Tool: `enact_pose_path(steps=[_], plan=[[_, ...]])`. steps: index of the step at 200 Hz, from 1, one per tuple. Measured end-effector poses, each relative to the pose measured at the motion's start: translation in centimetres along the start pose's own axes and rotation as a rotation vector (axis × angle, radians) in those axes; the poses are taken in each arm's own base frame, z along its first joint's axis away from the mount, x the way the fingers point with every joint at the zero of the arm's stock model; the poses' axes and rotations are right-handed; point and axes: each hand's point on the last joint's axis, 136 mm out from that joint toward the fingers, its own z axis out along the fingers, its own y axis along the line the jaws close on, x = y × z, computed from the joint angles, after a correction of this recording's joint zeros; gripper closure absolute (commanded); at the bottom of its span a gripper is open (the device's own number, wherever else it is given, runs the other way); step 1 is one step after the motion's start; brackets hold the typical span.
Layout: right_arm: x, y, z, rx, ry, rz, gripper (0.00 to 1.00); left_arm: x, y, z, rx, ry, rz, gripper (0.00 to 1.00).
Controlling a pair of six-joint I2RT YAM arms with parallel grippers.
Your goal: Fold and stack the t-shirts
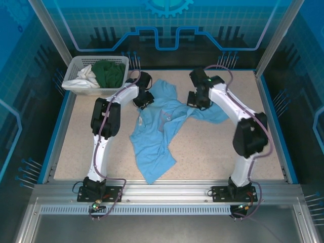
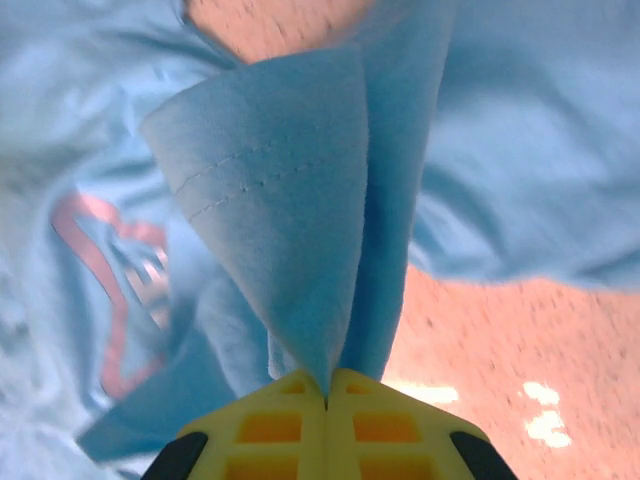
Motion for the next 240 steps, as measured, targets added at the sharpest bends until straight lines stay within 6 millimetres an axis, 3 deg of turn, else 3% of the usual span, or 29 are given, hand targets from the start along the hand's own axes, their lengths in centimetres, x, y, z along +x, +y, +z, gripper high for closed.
enact_pose_path(steps=[17, 35, 47, 65, 85, 103, 121, 141, 161, 182, 213, 240], plan=[[3.7, -3.2, -1.4, -0.008, -0.001, 0.051, 0.95, -0.4, 0.3, 0.0, 0.000, -0.003, -0.019, 0.63], [7.9, -8.1, -2.5, 0.008, -0.006, 0.183, 0.95, -0.7, 0.3, -0.2, 0.001, -0.007, -0.022, 0.63], [11.4, -11.1, -2.2, 0.031, 0.011, 0.284, 0.93, -0.9, 0.2, -0.4, 0.001, -0.011, -0.023, 0.62], [17.0, -14.0, -0.9, 0.087, 0.091, 0.400, 0.95, -1.1, 0.5, -0.5, -0.014, -0.013, -0.026, 0.62], [21.9, -15.8, -0.6, 0.141, 0.161, 0.521, 0.96, -1.5, 0.9, -0.8, -0.031, -0.021, -0.032, 0.62], [23.7, -16.3, -1.6, 0.132, 0.137, 0.607, 0.94, -1.8, 1.1, -1.0, -0.039, -0.027, -0.036, 0.61], [24.5, -16.2, -2.6, 0.093, 0.101, 0.687, 0.71, -2.1, 1.3, -1.3, -0.047, -0.034, -0.034, 0.57], [26.0, -16.4, -2.3, 0.107, 0.145, 0.727, 0.59, -2.2, 1.5, -1.3, -0.051, -0.032, -0.023, 0.50], [26.3, -16.5, -2.2, 0.146, 0.178, 0.729, 0.50, -2.0, 1.2, -1.4, -0.037, -0.018, 0.010, 0.39], [24.8, -16.3, -3.7, 0.184, 0.147, 0.685, 0.37, -1.3, 0.4, -1.8, -0.007, 0.008, 0.066, 0.26], [18.8, -15.2, -6.7, 0.209, 0.016, 0.598, 0.30, 0.3, -2.5, -3.3, 0.032, 0.005, 0.228, 0.18], [14.3, -14.5, -6.2, 0.279, -0.003, 0.512, 0.25, 3.3, -3.7, -5.1, 0.046, 0.017, 0.346, 0.09]])
